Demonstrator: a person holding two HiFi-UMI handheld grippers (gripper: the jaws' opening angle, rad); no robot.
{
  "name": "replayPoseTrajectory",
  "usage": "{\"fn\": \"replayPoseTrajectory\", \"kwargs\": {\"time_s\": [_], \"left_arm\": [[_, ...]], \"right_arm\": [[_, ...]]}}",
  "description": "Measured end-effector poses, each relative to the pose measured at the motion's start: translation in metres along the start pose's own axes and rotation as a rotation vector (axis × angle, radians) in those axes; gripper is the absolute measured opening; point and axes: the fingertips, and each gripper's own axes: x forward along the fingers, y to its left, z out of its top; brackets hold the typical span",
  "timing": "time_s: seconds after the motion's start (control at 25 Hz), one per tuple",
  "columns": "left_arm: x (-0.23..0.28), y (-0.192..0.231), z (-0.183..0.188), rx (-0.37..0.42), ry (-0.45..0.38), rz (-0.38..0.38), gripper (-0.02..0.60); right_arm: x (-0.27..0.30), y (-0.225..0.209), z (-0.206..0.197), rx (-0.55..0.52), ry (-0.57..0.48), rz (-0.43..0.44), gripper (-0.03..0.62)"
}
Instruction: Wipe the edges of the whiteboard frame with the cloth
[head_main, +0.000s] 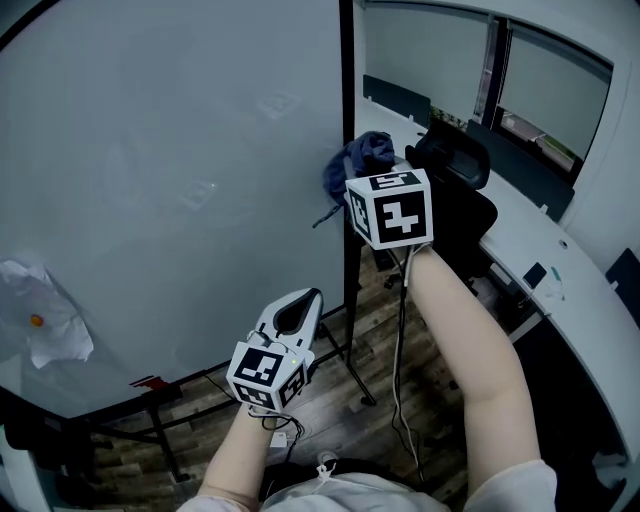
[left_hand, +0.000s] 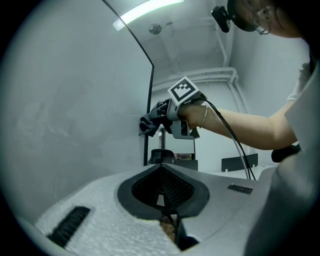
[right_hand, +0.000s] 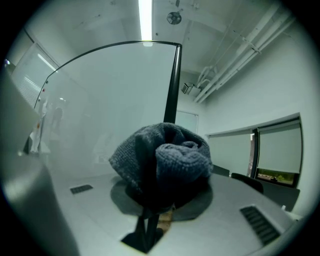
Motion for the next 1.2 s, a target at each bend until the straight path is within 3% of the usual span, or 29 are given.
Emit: {"fn": "replayPoseTrajectory", "kwargs": {"time_s": [1.2], "left_arm": [[0.01,0.001,-0.132,-0.122,0.219,0.056,0.02]], "right_arm": [[0.014,0.035,-0.226,0.01,0.236,0.074,0.072]]}}
